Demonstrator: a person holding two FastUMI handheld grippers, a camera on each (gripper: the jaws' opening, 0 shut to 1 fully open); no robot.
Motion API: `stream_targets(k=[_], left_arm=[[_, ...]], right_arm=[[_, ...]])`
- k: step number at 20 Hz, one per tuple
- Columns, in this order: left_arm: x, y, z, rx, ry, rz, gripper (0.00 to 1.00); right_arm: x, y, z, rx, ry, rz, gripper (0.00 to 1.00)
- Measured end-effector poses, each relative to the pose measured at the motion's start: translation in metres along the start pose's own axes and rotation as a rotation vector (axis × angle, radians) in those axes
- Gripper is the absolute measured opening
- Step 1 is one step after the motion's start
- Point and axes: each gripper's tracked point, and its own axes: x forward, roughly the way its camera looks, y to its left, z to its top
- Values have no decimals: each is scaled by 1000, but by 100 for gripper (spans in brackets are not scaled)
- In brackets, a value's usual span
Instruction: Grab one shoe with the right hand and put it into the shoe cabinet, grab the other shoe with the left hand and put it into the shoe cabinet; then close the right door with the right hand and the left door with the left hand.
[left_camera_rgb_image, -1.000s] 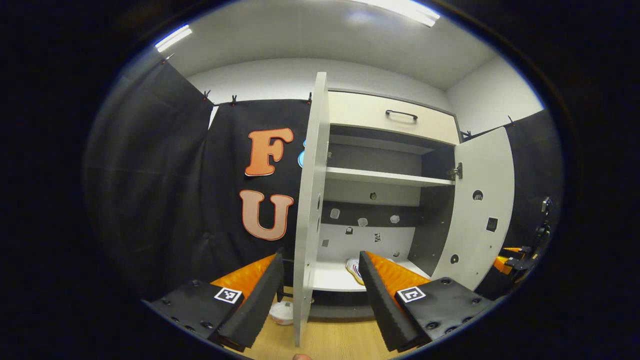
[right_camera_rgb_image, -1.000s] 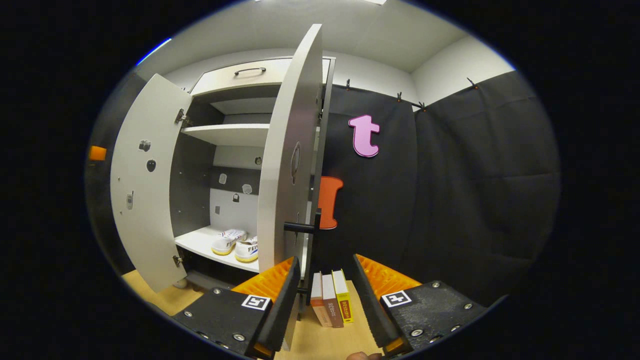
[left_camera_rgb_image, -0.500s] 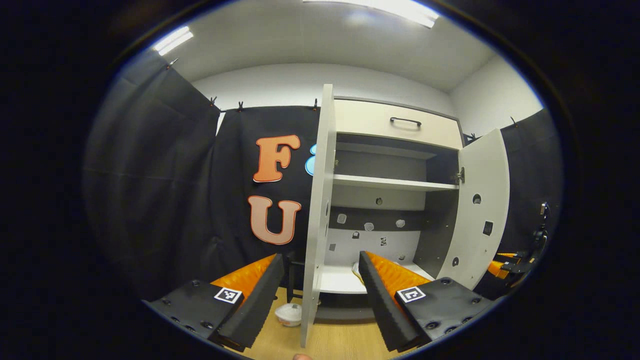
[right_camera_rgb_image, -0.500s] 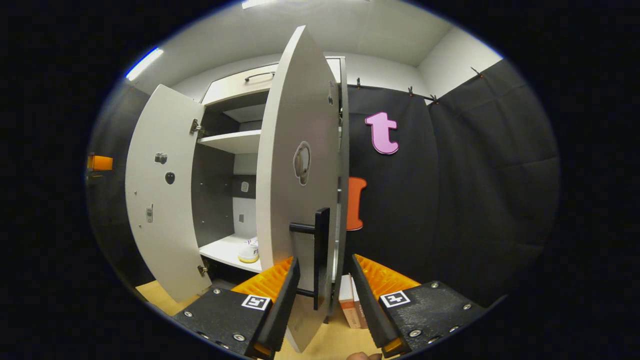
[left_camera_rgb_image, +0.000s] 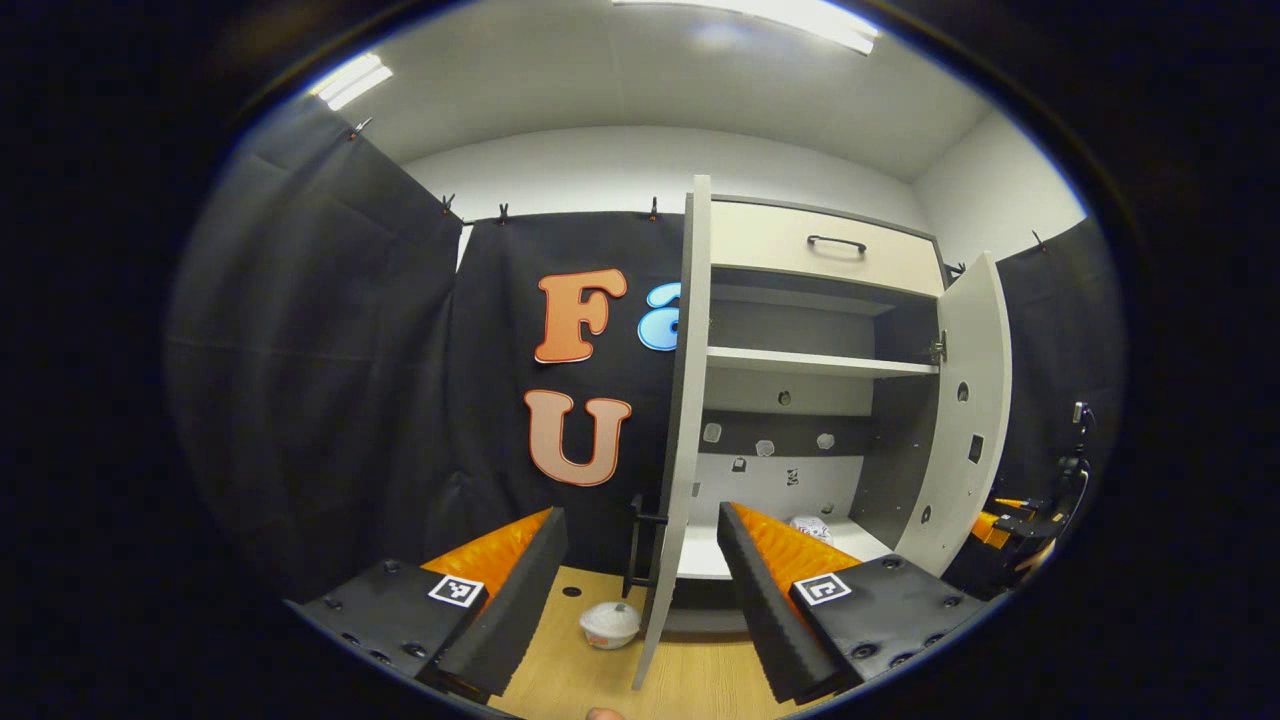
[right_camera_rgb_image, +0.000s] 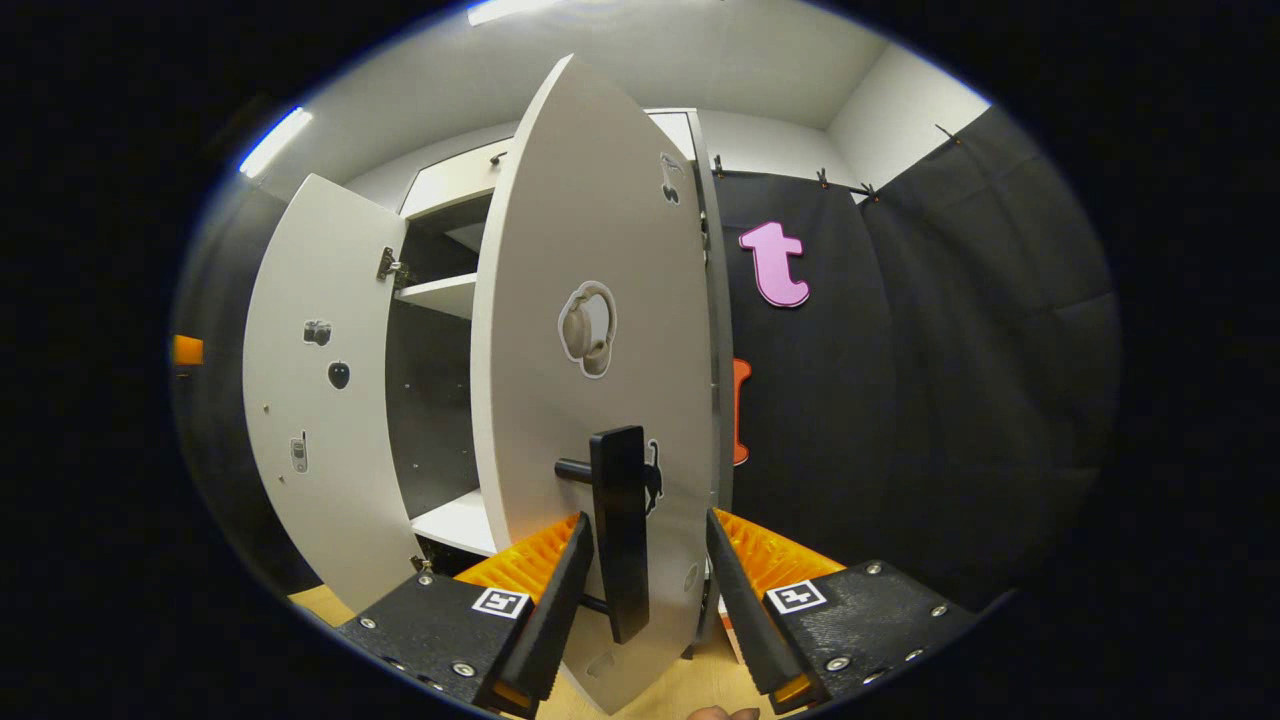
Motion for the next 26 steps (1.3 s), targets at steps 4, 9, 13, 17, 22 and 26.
stream_targets(k=[4,9,13,17,22,26], left_arm=[[-7,31,-3,-6,4,11,97],[0,61,-10,3,25,21,96],[11,83,-21,-9,51,21,97],[24,105,-30,0,72,33,97],[45,119,-43,-2,89,-2,97],[64,121,-51,-14,101,-55,96]], right_arm=[[22,22,-4,16,-6,-23,75],[55,51,-6,7,-18,-103,93],[65,63,-4,-49,-43,-251,94],[64,71,-4,-71,-54,-390,93],[67,90,-12,-74,-54,-448,92],[78,94,-15,-28,-51,-453,90]])
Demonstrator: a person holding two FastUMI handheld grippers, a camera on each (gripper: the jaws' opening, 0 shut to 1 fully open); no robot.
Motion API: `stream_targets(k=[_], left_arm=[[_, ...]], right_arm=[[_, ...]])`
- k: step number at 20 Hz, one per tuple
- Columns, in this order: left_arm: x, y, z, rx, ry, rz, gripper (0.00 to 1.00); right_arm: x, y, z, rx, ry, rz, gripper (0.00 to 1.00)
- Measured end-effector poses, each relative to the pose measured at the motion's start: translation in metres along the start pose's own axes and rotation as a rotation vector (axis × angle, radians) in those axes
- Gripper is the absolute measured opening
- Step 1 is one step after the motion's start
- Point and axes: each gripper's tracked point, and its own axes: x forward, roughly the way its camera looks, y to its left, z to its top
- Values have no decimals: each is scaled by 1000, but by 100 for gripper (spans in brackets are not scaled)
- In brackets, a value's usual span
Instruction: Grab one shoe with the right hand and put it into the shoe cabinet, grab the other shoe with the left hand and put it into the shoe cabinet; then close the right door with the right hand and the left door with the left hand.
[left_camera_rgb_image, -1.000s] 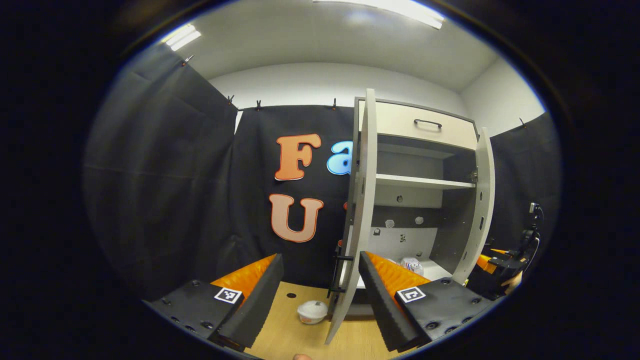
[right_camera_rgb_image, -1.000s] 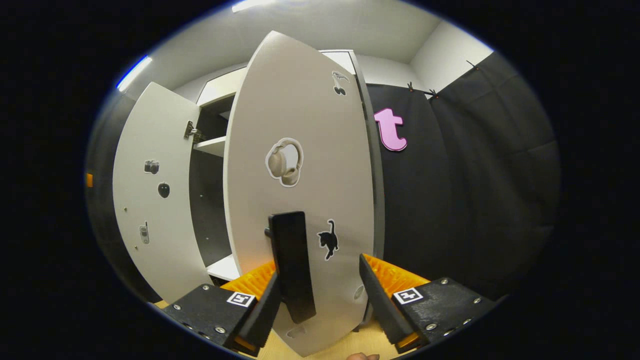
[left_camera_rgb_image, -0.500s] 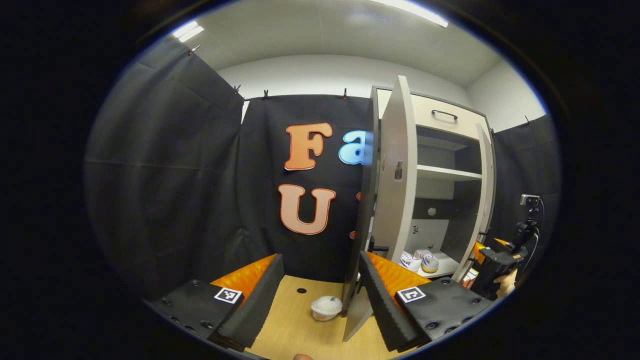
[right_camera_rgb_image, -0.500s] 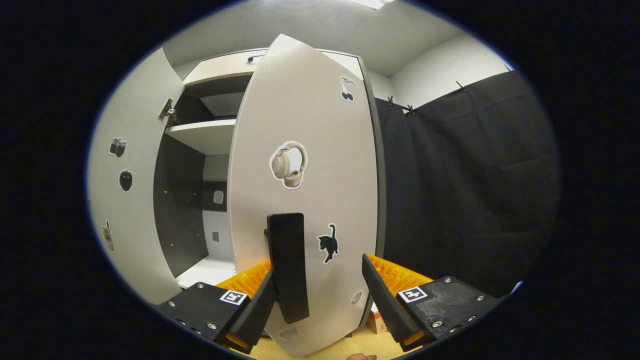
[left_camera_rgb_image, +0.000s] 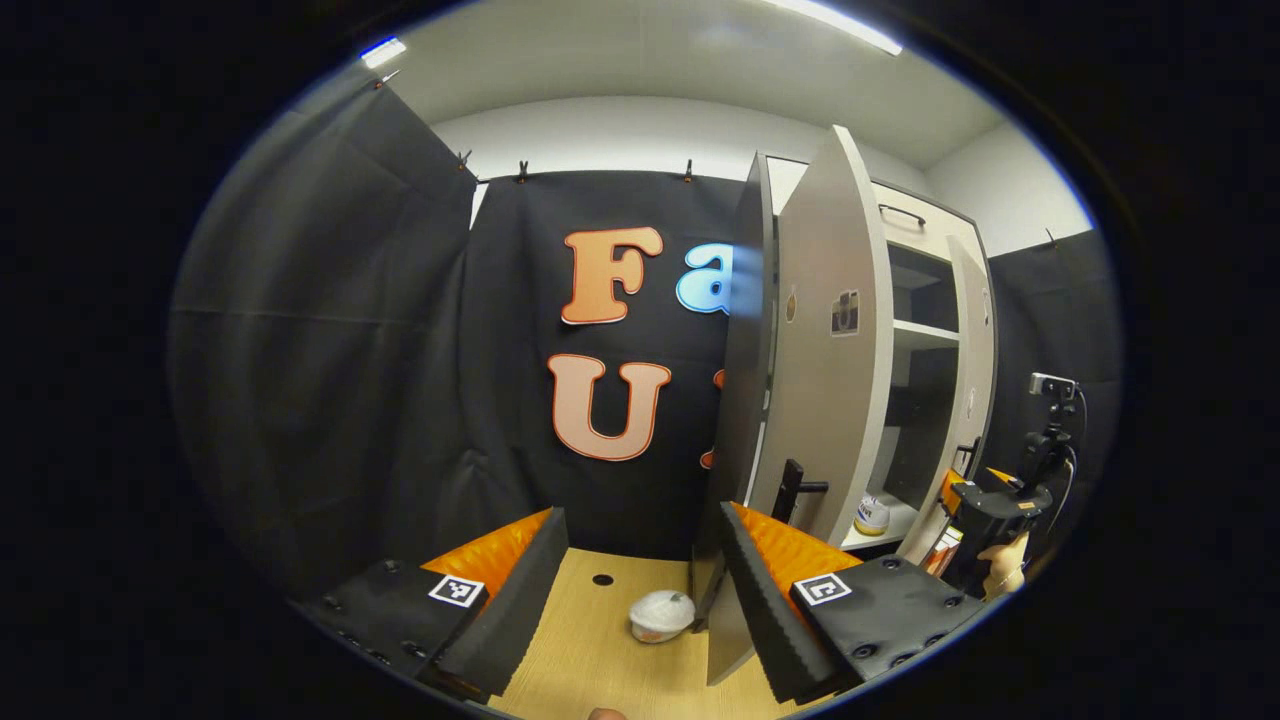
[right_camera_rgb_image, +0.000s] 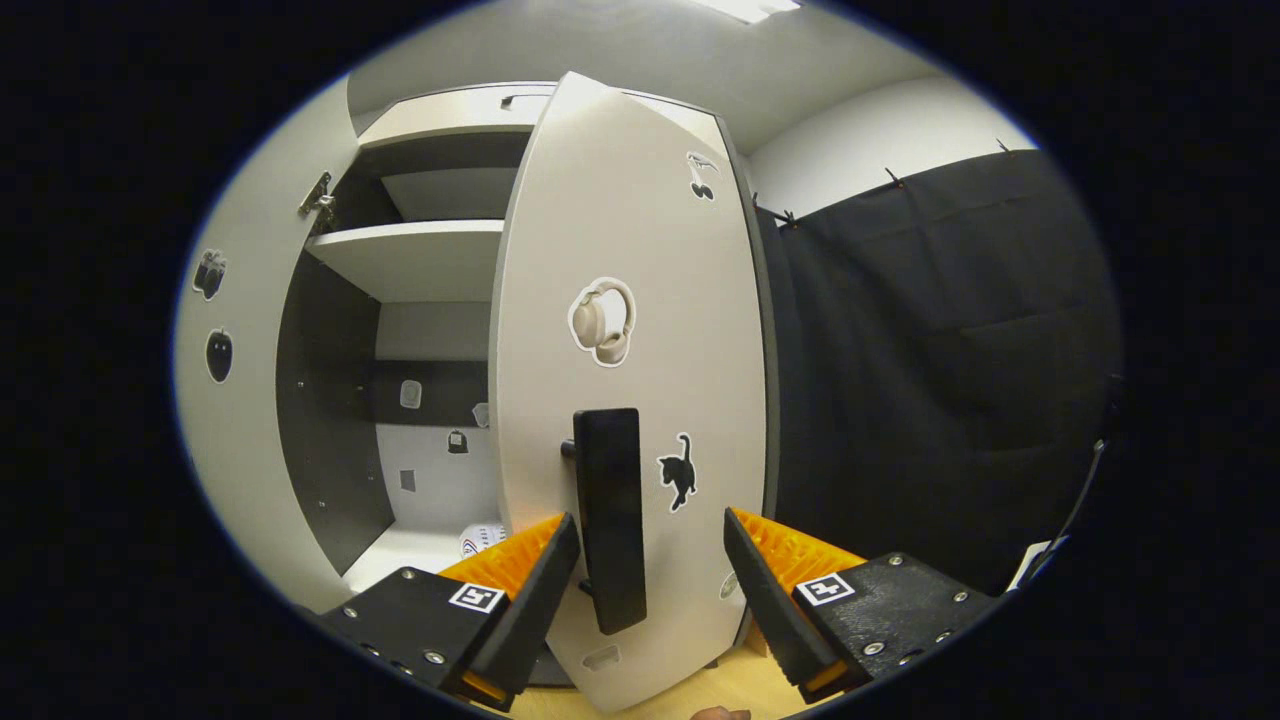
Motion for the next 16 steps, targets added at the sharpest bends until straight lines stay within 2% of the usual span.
stream_targets(k=[5,10,16], left_arm=[[21,-26,-20,-16,36,-121,96],[34,-66,-38,-20,75,-257,96],[38,-94,-53,-36,103,-346,98]], right_arm=[[4,9,-1,-21,-9,-8,89],[-14,22,11,-3,-14,47,92],[-43,11,24,0,-2,96,93]])
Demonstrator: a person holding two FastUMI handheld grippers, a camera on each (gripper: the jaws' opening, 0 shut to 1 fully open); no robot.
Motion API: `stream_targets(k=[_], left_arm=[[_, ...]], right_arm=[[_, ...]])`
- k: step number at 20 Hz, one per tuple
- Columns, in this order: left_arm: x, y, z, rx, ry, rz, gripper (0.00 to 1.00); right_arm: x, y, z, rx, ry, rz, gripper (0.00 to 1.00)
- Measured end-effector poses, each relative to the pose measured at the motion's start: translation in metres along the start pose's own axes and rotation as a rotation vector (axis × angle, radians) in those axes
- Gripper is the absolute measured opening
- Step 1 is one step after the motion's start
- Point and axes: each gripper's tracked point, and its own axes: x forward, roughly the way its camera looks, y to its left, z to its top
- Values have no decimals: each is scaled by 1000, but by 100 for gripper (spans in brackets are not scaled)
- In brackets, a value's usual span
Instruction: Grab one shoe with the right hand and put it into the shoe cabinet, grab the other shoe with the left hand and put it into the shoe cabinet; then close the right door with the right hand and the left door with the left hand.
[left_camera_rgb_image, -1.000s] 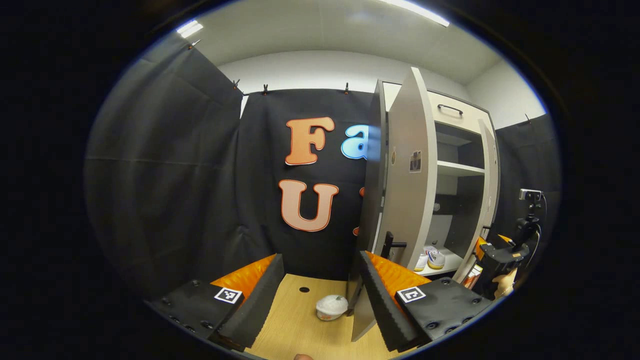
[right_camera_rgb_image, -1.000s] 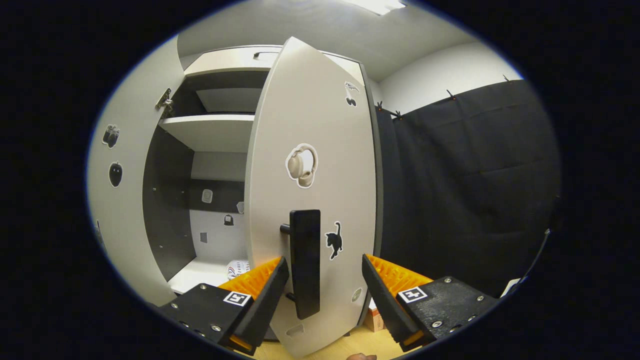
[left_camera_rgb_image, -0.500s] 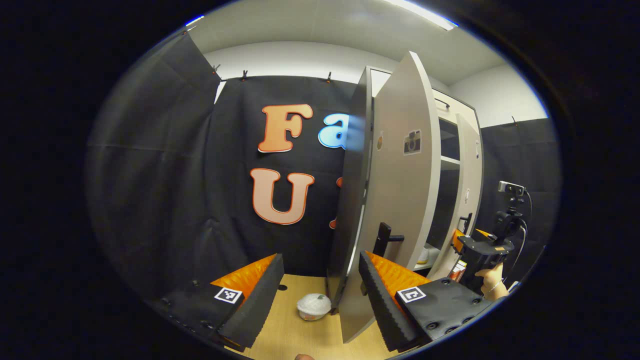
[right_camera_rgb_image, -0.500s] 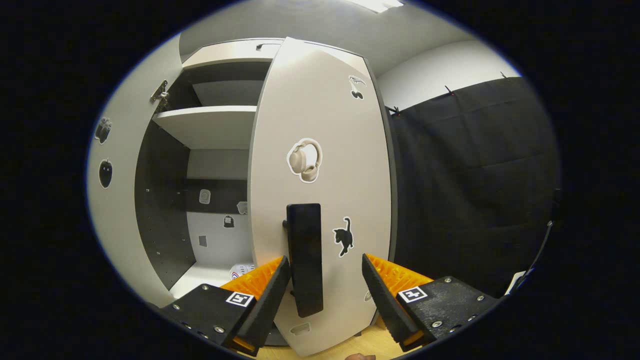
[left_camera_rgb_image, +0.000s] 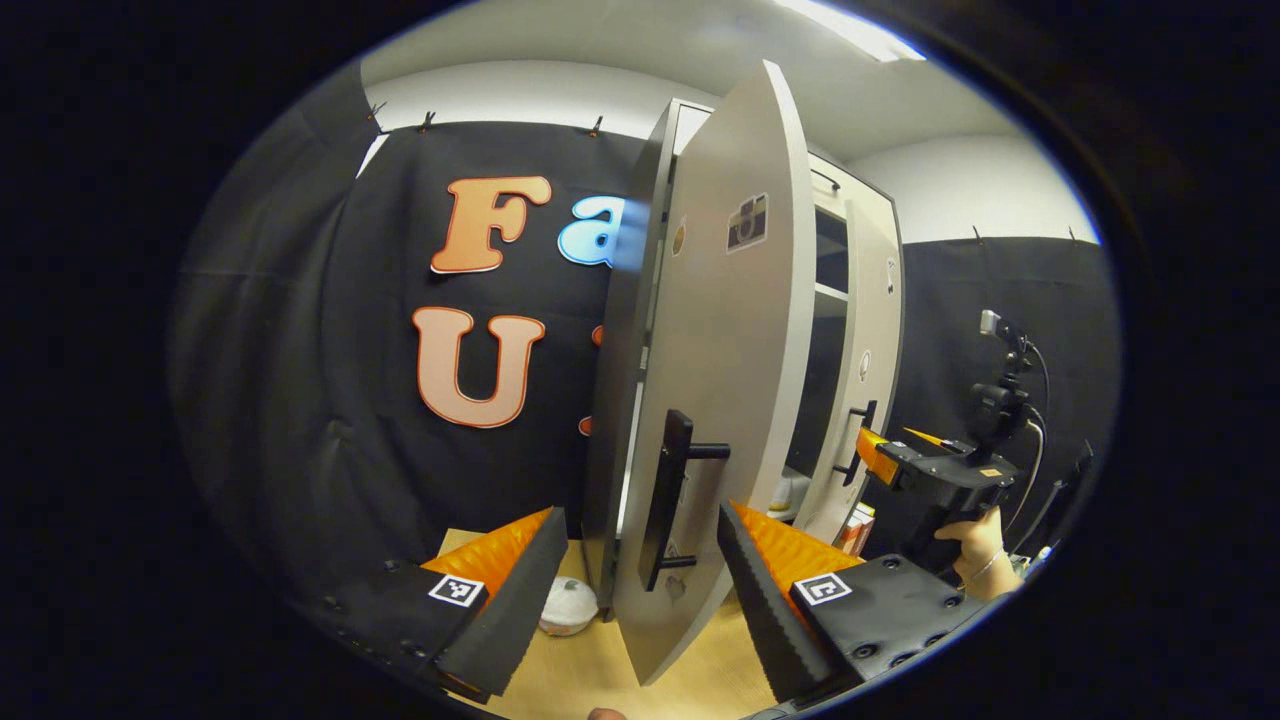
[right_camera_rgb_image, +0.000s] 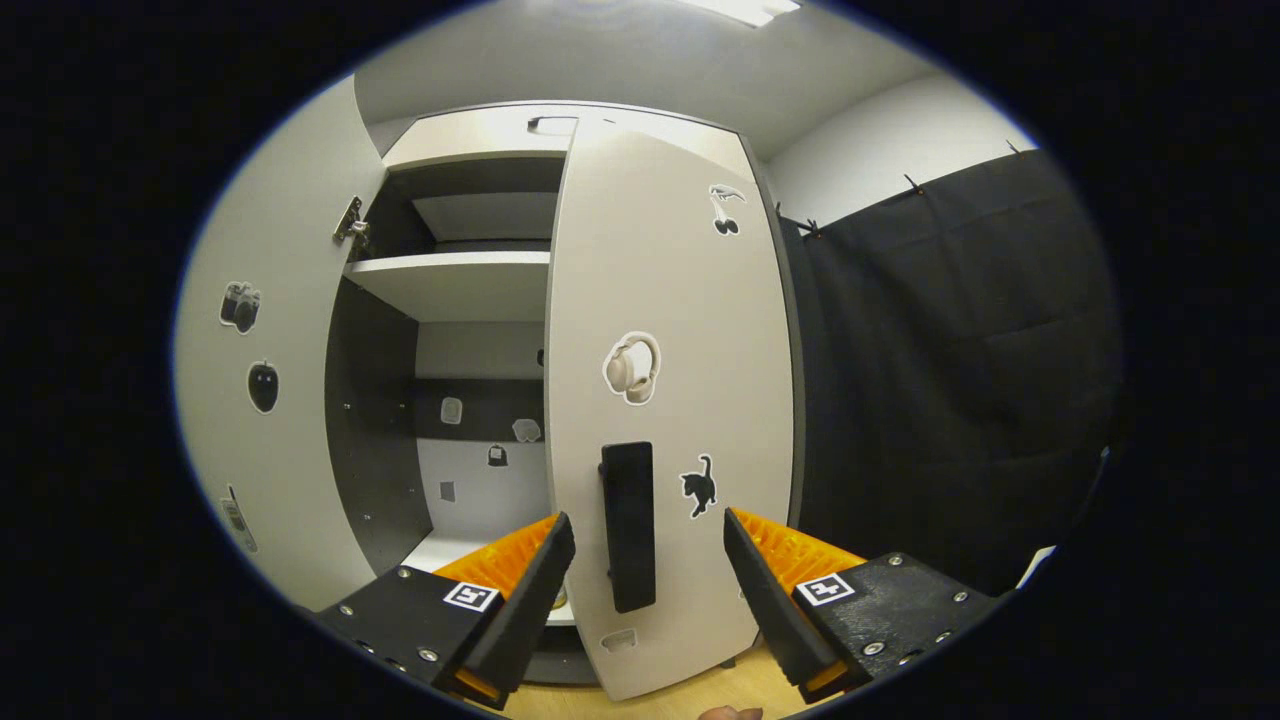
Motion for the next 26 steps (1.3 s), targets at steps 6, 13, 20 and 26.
stream_targets(k=[6,13,20,26], left_arm=[[9,-5,-2,49,-7,24,96],[16,-42,-6,28,2,-20,95],[45,-82,-10,17,4,-65,98],[73,-120,-15,9,9,-97,96]], right_arm=[[-25,-33,5,-13,6,-7,93],[-42,-63,18,-8,-9,3,93],[-50,-111,22,-7,-5,-22,93],[-61,-151,34,-21,-22,-43,93]])
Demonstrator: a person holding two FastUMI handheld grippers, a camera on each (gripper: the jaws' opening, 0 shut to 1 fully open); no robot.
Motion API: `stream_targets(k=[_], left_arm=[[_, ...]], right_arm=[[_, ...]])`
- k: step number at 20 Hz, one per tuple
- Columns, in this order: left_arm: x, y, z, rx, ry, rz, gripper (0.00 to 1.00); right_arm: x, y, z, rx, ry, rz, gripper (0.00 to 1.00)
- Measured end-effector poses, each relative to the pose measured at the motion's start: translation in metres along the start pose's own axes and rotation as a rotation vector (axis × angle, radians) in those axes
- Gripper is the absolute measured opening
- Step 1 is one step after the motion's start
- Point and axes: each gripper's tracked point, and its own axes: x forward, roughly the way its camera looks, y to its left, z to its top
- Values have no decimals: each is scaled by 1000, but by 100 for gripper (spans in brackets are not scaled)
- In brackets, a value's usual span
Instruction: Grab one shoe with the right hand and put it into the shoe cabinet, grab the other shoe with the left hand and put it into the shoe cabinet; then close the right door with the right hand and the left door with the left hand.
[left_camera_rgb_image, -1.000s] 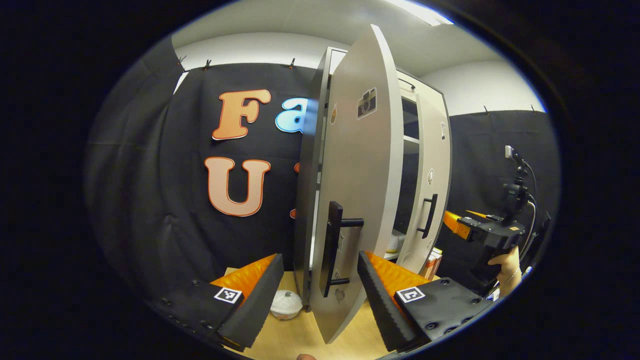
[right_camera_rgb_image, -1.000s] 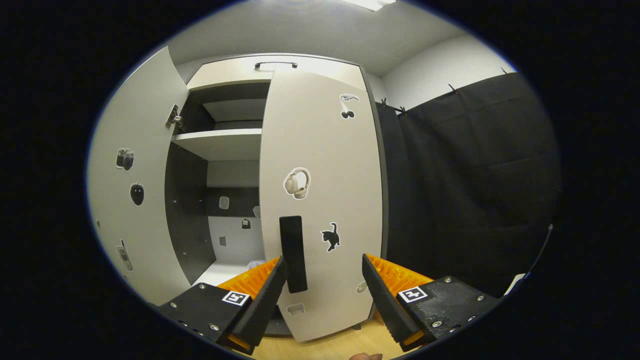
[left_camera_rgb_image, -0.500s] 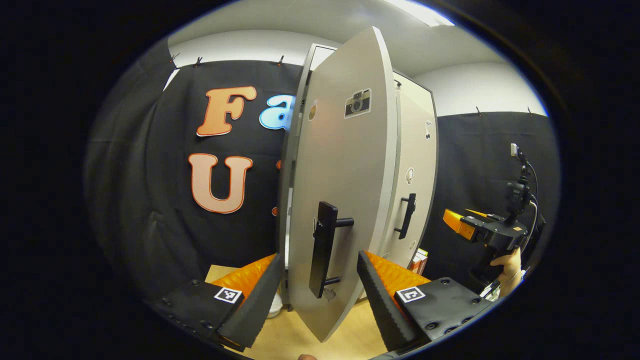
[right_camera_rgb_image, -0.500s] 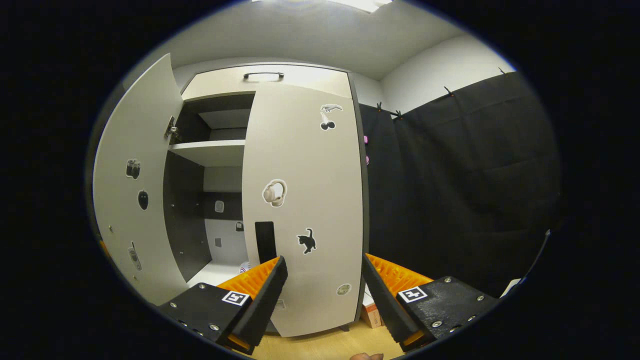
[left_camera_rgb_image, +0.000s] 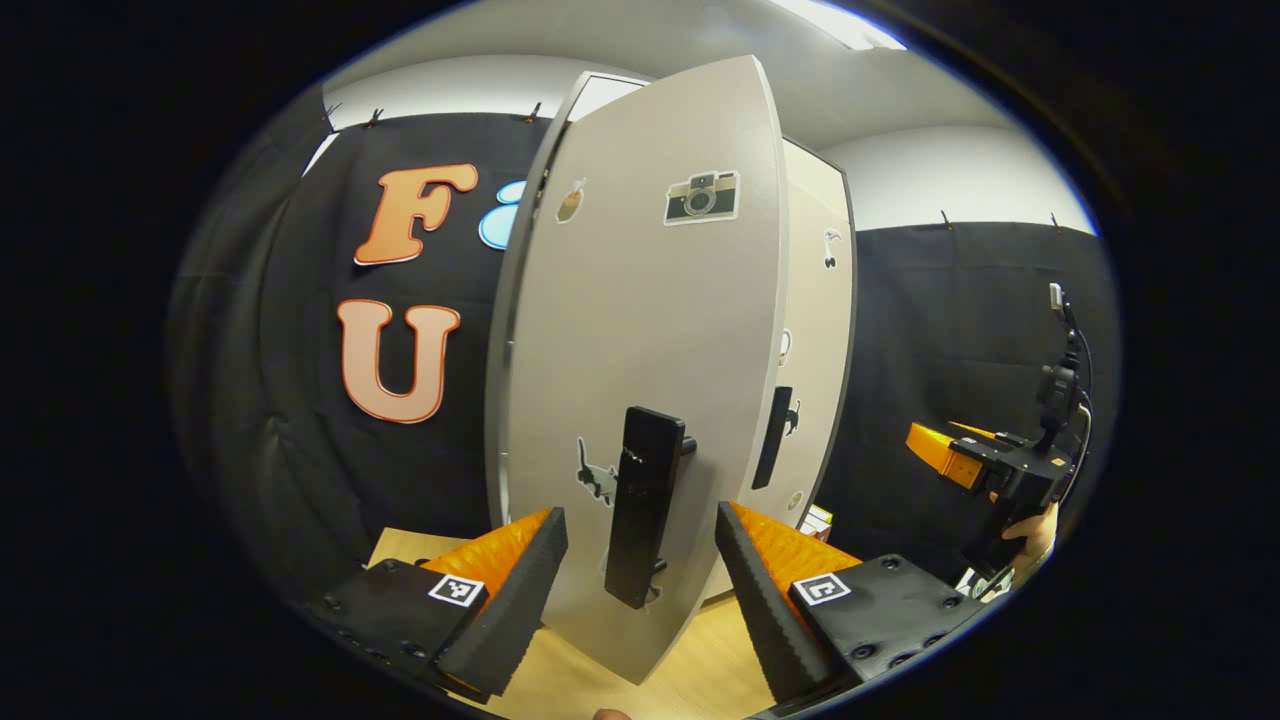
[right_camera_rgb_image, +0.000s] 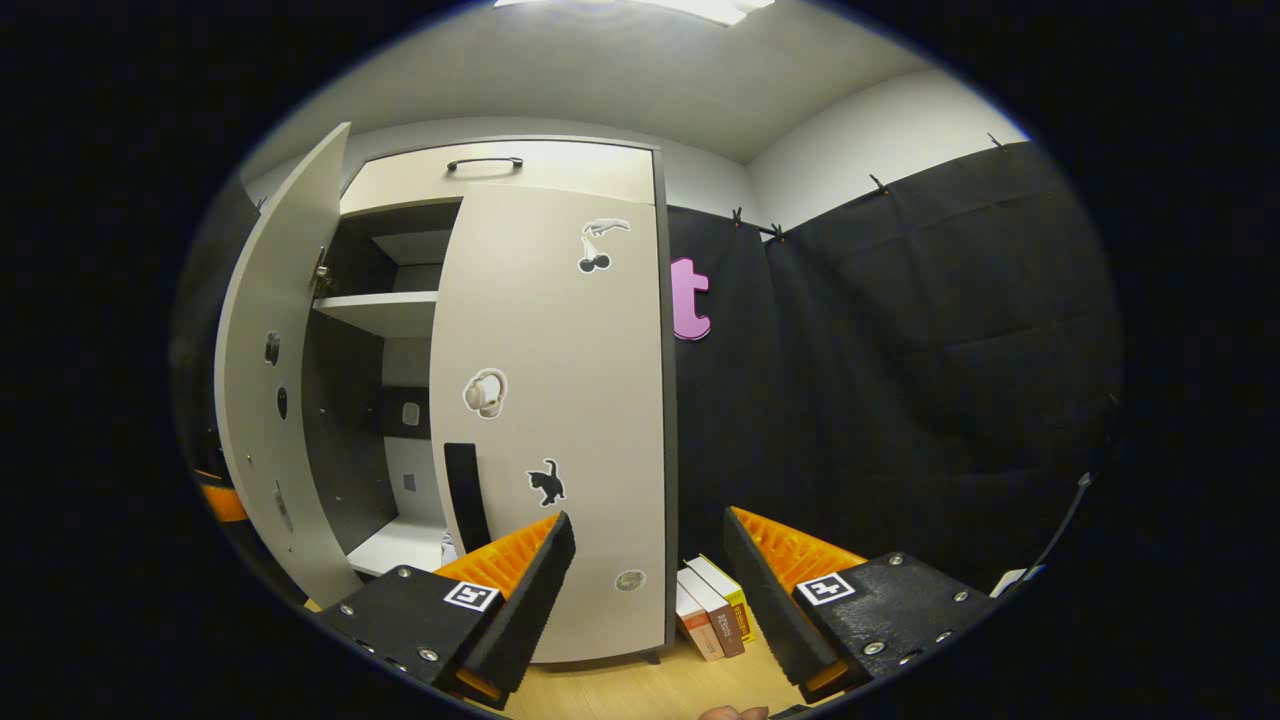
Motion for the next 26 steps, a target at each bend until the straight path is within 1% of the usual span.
stream_targets(k=[3,4,5,8,9,10,11,13,15,19,22,26], left_arm=[[25,-16,-6,-17,11,2,95],[35,-18,-10,-16,19,7,98],[45,-20,-14,-14,32,19,99],[75,-17,-22,-14,48,69,96],[83,-21,-27,-25,55,67,96],[92,-25,-32,-34,66,68,100],[100,-27,-35,-34,72,72,99],[113,-26,-45,-20,80,108,99],[126,-32,-46,-31,67,117,99],[131,-36,-44,-12,59,138,98],[138,-44,-40,25,61,163,98],[159,-45,-32,33,68,193,97]], right_arm=[[-3,-22,5,4,-10,-22,93],[-4,-29,7,8,-14,-30,93],[-4,-36,9,9,-19,-38,93],[-4,-57,11,3,-23,-62,92],[-4,-63,11,0,-22,-69,92],[-3,-69,11,-3,-21,-78,92],[-3,-74,12,-6,-22,-84,92],[-2,-85,12,-10,-25,-98,92],[1,-93,12,-15,-22,-108,92],[11,-95,9,-27,-4,-83,93],[22,-86,9,-15,12,-41,93],[33,-69,15,-2,29,29,93]])
